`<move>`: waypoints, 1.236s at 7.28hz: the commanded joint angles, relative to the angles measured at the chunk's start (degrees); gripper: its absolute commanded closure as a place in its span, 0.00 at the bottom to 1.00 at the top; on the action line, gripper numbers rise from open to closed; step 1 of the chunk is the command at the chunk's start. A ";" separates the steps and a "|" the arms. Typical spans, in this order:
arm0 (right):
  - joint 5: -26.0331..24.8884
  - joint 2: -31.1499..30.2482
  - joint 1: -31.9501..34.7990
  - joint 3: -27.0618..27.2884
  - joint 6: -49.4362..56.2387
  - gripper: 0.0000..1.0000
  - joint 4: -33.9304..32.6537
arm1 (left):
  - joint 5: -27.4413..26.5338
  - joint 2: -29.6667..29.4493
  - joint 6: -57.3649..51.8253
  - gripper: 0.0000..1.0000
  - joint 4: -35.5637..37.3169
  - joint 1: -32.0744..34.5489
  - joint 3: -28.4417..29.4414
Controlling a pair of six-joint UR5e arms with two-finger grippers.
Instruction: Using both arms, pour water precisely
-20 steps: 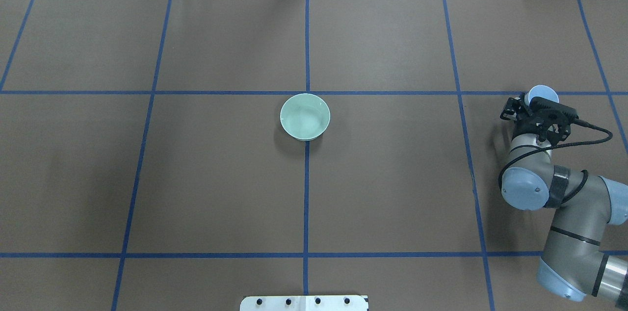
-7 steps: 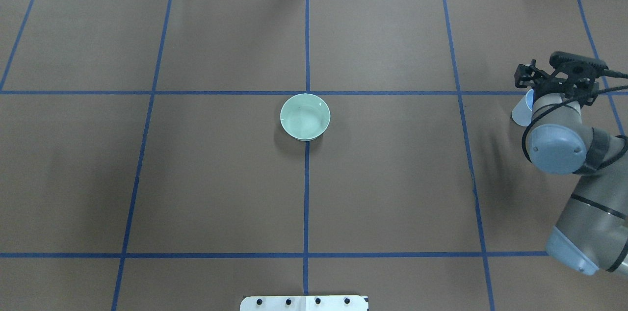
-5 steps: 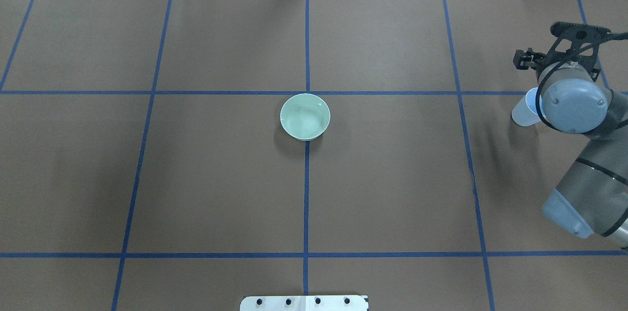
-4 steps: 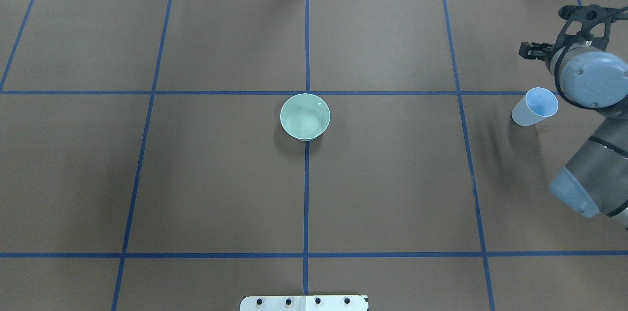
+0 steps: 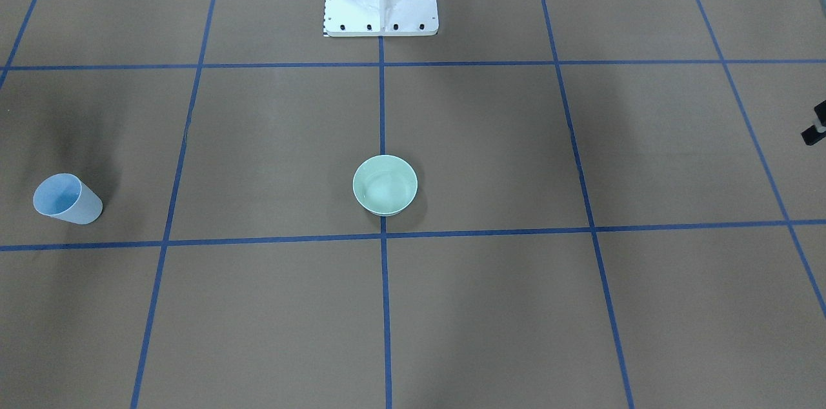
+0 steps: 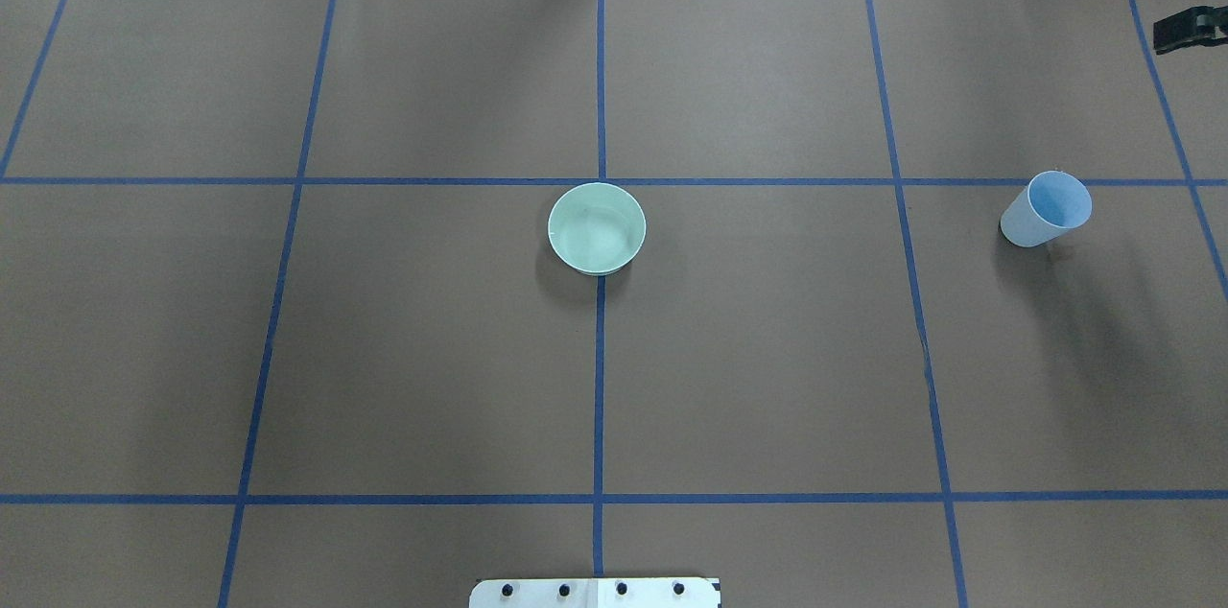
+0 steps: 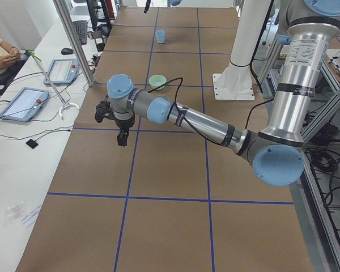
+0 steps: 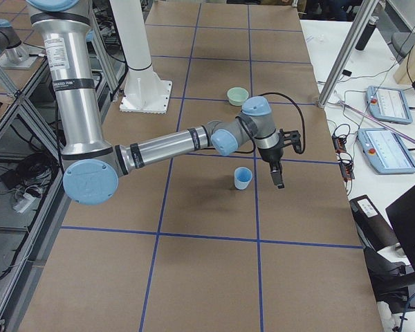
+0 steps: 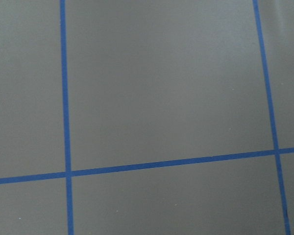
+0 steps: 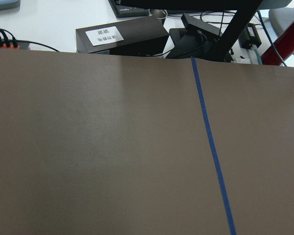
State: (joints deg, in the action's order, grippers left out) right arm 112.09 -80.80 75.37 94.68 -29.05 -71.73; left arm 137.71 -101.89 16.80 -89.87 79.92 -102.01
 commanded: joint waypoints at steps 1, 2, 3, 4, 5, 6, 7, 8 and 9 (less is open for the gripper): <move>14.16 1.44 10.37 -8.95 19.47 0.00 -0.33 | -4.53 -5.66 8.82 0.00 -0.13 -9.29 -1.96; 17.60 1.26 12.76 -11.77 25.30 0.00 -0.34 | -7.43 -8.47 17.57 0.00 -0.13 -14.73 -1.87; 20.51 1.09 14.96 -13.71 30.84 0.00 -2.95 | -10.85 -12.07 24.53 0.00 -0.13 -20.10 -1.53; 21.06 1.35 16.55 -13.30 38.55 0.00 -12.37 | -11.67 -16.28 30.60 0.00 0.04 -26.50 0.04; 20.28 1.44 17.52 -13.21 45.50 0.00 -19.60 | -12.37 -20.85 33.54 0.00 -0.05 -29.87 2.76; 19.32 1.35 18.32 -13.12 47.05 0.00 -21.15 | -15.95 -23.85 36.87 0.00 -0.13 -33.82 4.18; 19.39 1.09 18.41 -13.20 46.98 0.00 -21.25 | -20.77 -26.06 42.13 0.00 -0.13 -38.91 5.41; 19.39 1.09 18.41 -13.38 46.98 0.00 -21.17 | -23.16 -28.26 44.27 0.00 -0.40 -41.48 8.21; 19.39 1.17 18.41 -13.47 46.98 0.00 -21.17 | -23.36 -31.76 44.64 0.00 -0.75 -42.55 12.76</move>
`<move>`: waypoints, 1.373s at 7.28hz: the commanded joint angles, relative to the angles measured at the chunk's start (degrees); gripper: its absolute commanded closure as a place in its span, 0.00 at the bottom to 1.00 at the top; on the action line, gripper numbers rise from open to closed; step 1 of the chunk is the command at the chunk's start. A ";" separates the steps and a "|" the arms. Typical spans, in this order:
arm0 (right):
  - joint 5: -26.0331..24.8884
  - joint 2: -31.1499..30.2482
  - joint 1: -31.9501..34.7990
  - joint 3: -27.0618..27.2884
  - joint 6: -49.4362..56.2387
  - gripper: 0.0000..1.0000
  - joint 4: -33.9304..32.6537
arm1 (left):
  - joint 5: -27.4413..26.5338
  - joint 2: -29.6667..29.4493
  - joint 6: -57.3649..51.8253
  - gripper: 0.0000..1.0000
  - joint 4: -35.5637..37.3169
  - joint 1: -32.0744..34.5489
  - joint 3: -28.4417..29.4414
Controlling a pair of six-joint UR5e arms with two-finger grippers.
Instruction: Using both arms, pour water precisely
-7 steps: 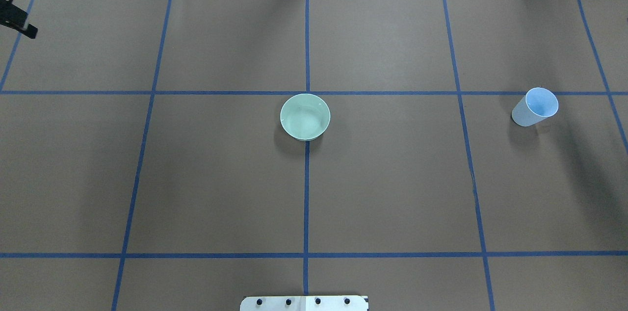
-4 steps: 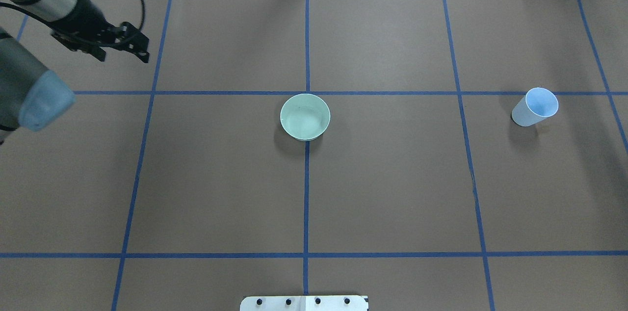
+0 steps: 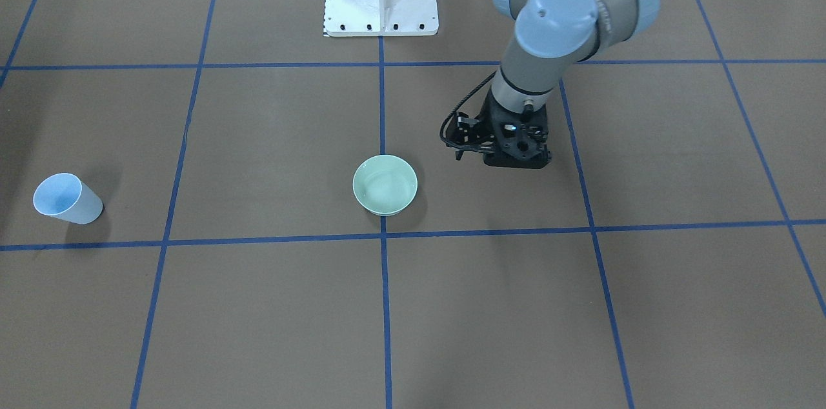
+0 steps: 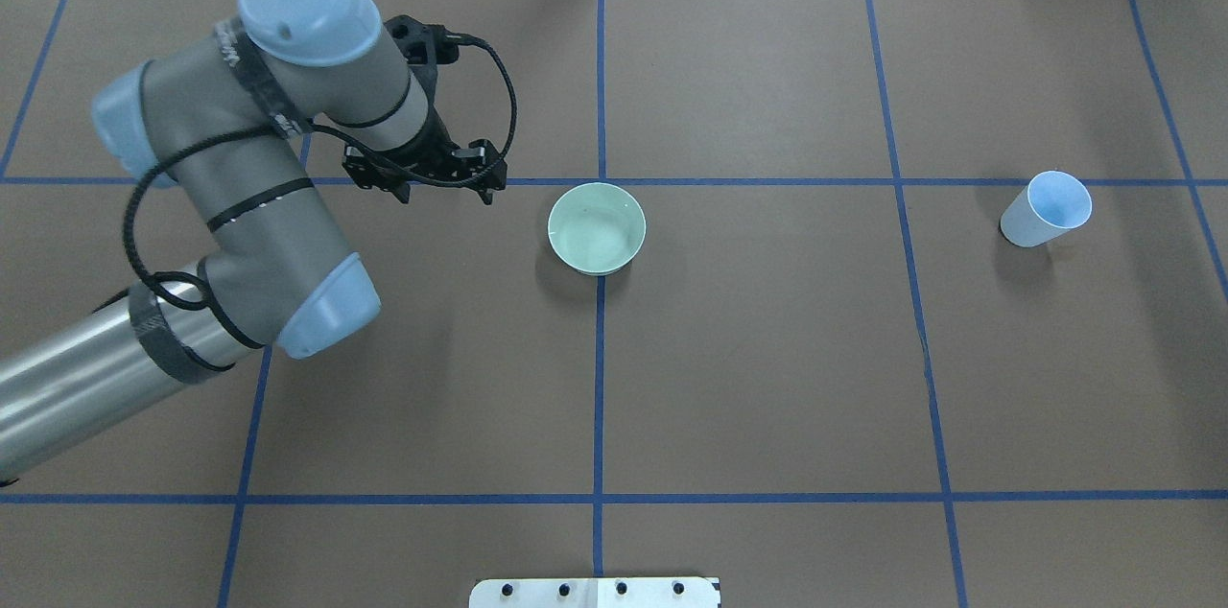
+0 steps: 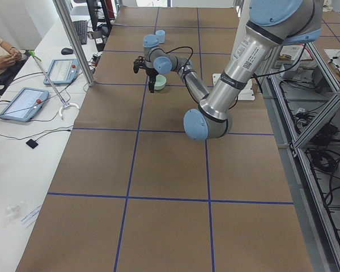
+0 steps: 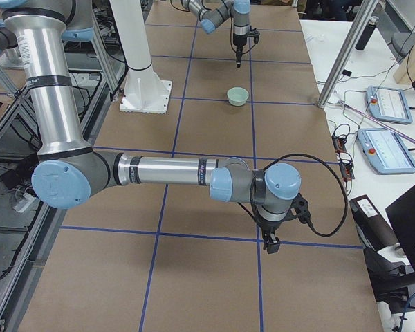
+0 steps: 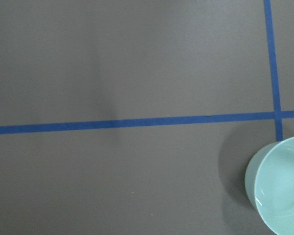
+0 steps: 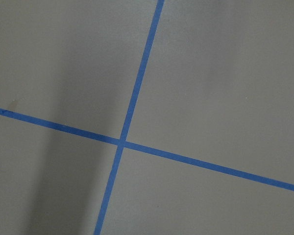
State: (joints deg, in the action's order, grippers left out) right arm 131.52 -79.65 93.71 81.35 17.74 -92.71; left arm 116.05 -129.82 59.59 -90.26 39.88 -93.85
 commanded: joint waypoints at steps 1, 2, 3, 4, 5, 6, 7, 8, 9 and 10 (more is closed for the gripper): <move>-0.03 0.11 0.07 -0.14 0.19 0.00 -0.19 | -1.79 -5.86 6.02 0.00 -5.49 -4.01 9.86; -0.03 0.11 0.07 -0.14 0.19 0.00 -0.19 | -1.88 -5.97 9.02 0.00 -12.15 -4.98 14.18; -0.03 0.11 0.07 -0.14 0.11 0.00 -0.19 | -1.88 -6.32 9.48 0.00 -14.40 -5.60 16.74; -0.03 0.20 0.07 -0.05 0.02 0.00 -0.19 | -1.88 -7.11 9.40 0.02 -14.33 -5.69 17.29; -0.12 0.20 0.07 -0.05 -0.07 0.00 -0.19 | -1.79 -7.20 9.49 0.20 -14.50 -5.60 17.30; -0.12 0.20 0.07 0.04 -0.07 0.00 -0.19 | -1.79 -7.29 9.75 0.93 -14.59 -5.60 17.30; -0.12 0.20 0.07 0.13 -0.07 0.00 -0.19 | -1.88 -7.29 9.58 1.00 -14.51 -5.69 17.30; -0.12 0.20 0.07 0.13 -0.07 0.00 -0.19 | -1.88 -7.29 9.66 1.00 -14.42 -5.69 17.30; -0.12 0.20 0.07 0.13 -0.07 0.00 -0.19 | -1.79 -7.38 9.75 1.00 -14.42 -5.60 17.21; -0.12 0.20 0.07 0.21 -0.07 0.00 -0.19 | -1.79 -7.38 9.75 1.00 -14.42 -5.34 17.21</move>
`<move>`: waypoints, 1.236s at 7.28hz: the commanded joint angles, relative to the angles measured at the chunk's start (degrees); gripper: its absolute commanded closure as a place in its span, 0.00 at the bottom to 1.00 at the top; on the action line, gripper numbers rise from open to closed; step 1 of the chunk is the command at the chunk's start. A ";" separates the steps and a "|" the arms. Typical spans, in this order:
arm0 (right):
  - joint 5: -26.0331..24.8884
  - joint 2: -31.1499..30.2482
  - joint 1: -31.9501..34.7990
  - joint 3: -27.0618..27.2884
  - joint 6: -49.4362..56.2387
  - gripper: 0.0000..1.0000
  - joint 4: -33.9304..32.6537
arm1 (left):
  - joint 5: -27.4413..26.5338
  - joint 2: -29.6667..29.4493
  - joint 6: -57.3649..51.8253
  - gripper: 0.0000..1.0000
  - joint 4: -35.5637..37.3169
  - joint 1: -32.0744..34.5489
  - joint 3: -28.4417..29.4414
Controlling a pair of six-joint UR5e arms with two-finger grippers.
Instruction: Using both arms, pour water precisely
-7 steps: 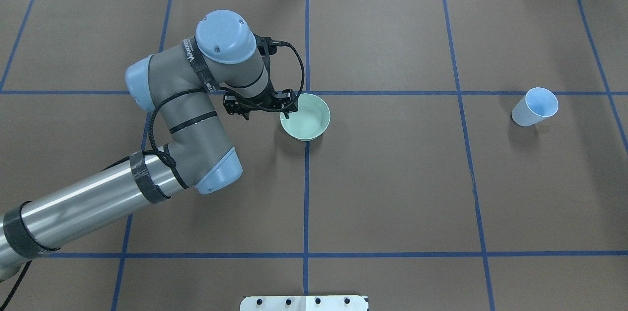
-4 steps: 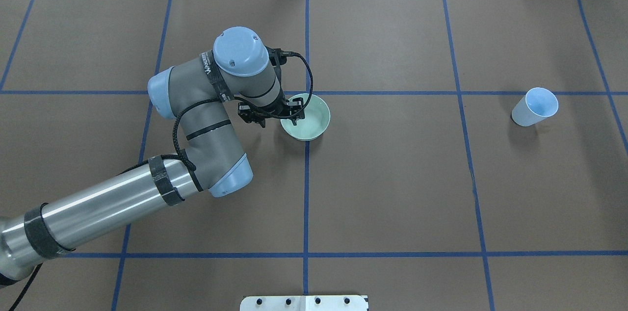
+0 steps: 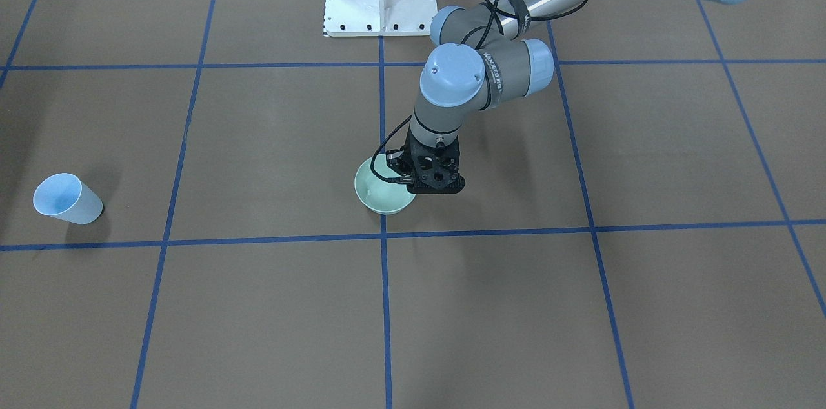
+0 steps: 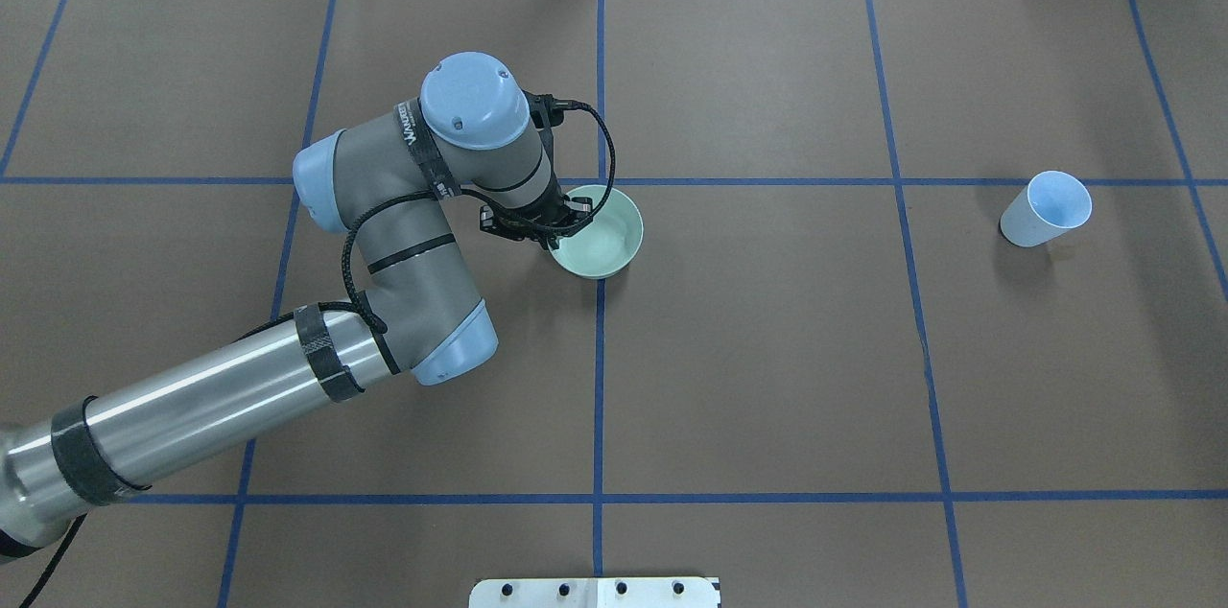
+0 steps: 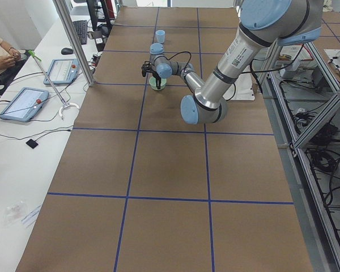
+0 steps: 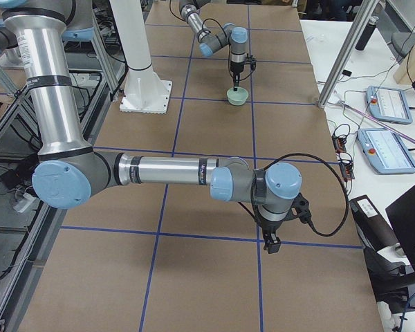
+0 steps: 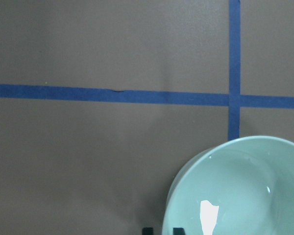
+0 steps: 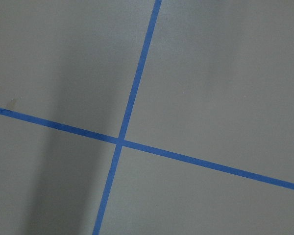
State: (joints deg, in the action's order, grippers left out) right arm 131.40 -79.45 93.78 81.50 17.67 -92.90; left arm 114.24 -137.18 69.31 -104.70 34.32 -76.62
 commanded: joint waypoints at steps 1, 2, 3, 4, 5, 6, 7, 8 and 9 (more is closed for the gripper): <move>-0.09 -0.09 0.00 0.07 0.00 0.00 0.09 | 0.37 -0.02 0.04 1.00 0.45 1.09 -0.28; -0.18 -0.09 0.00 -0.02 -0.17 0.00 0.09 | 0.89 -0.02 -0.05 1.00 0.63 2.40 -0.72; -0.26 -0.17 0.00 -0.02 -0.18 0.00 0.17 | 4.12 0.33 -0.49 1.00 0.63 5.29 -0.81; -0.26 -0.35 0.00 -0.02 -0.18 0.00 0.52 | 7.98 1.38 -2.49 1.00 0.63 8.62 -1.16; -0.26 -0.44 0.00 0.07 -0.26 0.00 0.53 | 9.84 4.35 -7.04 1.00 0.55 10.74 -2.47; -0.18 -0.52 0.00 0.07 -0.35 0.00 0.53 | 11.86 8.47 -12.21 1.00 0.54 13.29 -4.31; -0.18 -0.53 0.00 0.07 -0.44 0.00 0.53 | 14.49 12.94 -16.88 1.00 0.37 16.19 -6.42; -0.18 -0.53 0.00 0.07 -0.44 0.00 0.53 | 16.26 18.04 -22.32 1.00 0.19 18.65 -9.05; -0.18 -0.44 0.00 0.07 -0.53 0.00 0.53 | 16.63 23.31 -27.59 1.00 0.02 20.42 -11.51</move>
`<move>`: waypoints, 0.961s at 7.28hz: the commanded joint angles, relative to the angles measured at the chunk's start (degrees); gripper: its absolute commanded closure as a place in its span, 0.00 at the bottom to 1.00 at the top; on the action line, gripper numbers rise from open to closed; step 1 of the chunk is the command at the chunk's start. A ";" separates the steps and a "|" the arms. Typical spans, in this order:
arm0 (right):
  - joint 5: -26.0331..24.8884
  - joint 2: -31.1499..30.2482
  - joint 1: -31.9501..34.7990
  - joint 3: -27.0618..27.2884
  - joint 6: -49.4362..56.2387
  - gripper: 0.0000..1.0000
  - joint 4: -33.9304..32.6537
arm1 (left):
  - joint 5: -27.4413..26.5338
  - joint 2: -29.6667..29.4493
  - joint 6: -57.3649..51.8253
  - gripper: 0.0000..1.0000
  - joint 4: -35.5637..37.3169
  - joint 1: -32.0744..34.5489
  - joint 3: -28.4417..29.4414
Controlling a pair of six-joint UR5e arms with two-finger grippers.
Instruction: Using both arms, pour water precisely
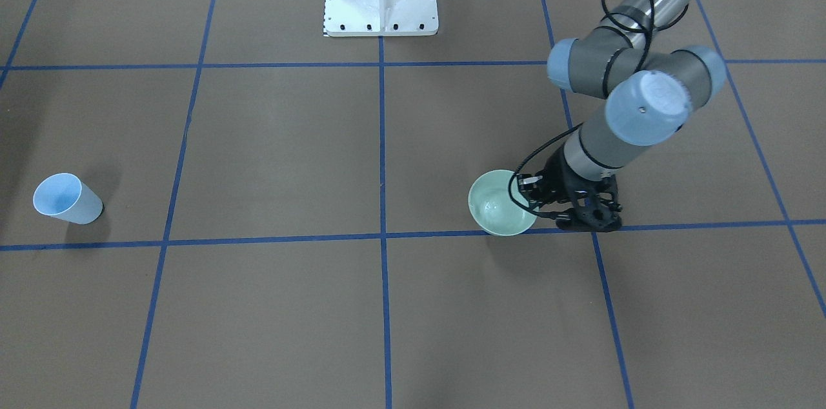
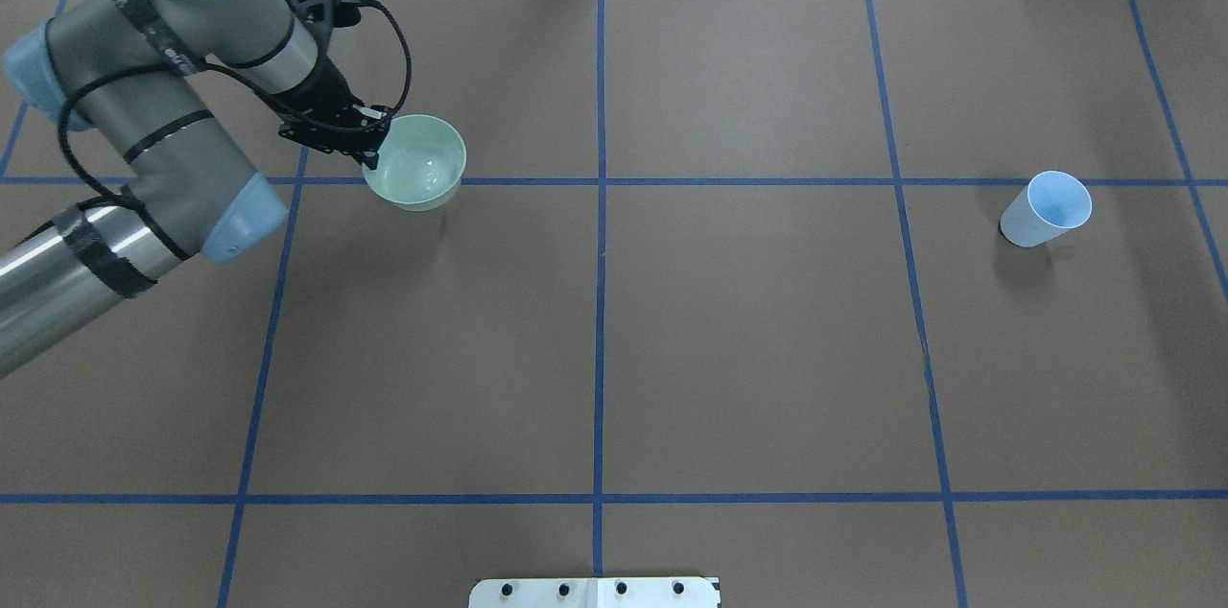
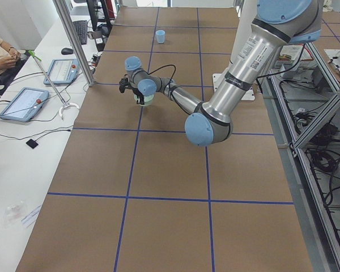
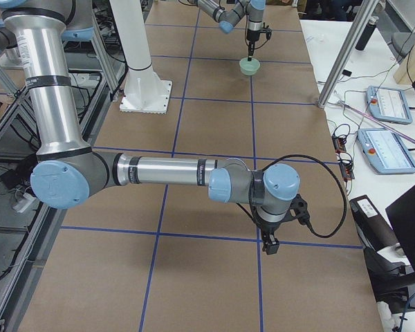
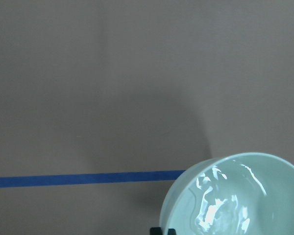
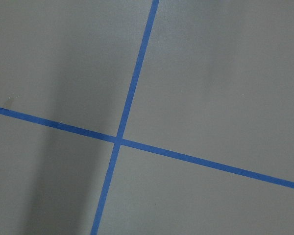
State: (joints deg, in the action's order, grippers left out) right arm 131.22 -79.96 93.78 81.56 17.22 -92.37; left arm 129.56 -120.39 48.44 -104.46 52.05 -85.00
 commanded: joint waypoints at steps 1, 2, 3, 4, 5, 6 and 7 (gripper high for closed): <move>0.00 0.15 0.00 0.09 -0.17 0.00 0.00 | 1.31 11.18 -11.65 1.00 -0.39 4.18 -5.07; 0.00 0.15 0.00 0.00 -0.08 0.00 0.00 | 2.35 15.49 -17.10 1.00 -0.40 6.28 -6.48; 0.00 0.24 0.00 0.09 -0.08 0.00 0.00 | 5.76 19.02 -23.76 1.00 -0.40 9.87 -6.49; 0.00 0.24 0.00 0.00 -0.08 0.00 0.00 | 6.14 21.84 -28.53 1.00 -0.40 12.17 -6.49; 0.00 0.24 0.00 0.00 -0.08 0.00 0.09 | 6.05 23.87 -31.88 1.00 -0.40 12.98 -6.32; 0.00 0.24 0.00 0.09 -0.08 0.00 0.09 | 6.05 25.10 -33.57 1.00 -0.48 13.07 -6.06; 0.00 0.24 0.00 0.00 -0.08 0.00 0.09 | 6.05 25.12 -33.59 1.00 -0.57 12.99 -5.79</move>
State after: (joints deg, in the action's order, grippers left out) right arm 131.22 -79.72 93.78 81.59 17.14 -92.30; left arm 135.55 -96.17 16.23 -104.93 64.80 -91.10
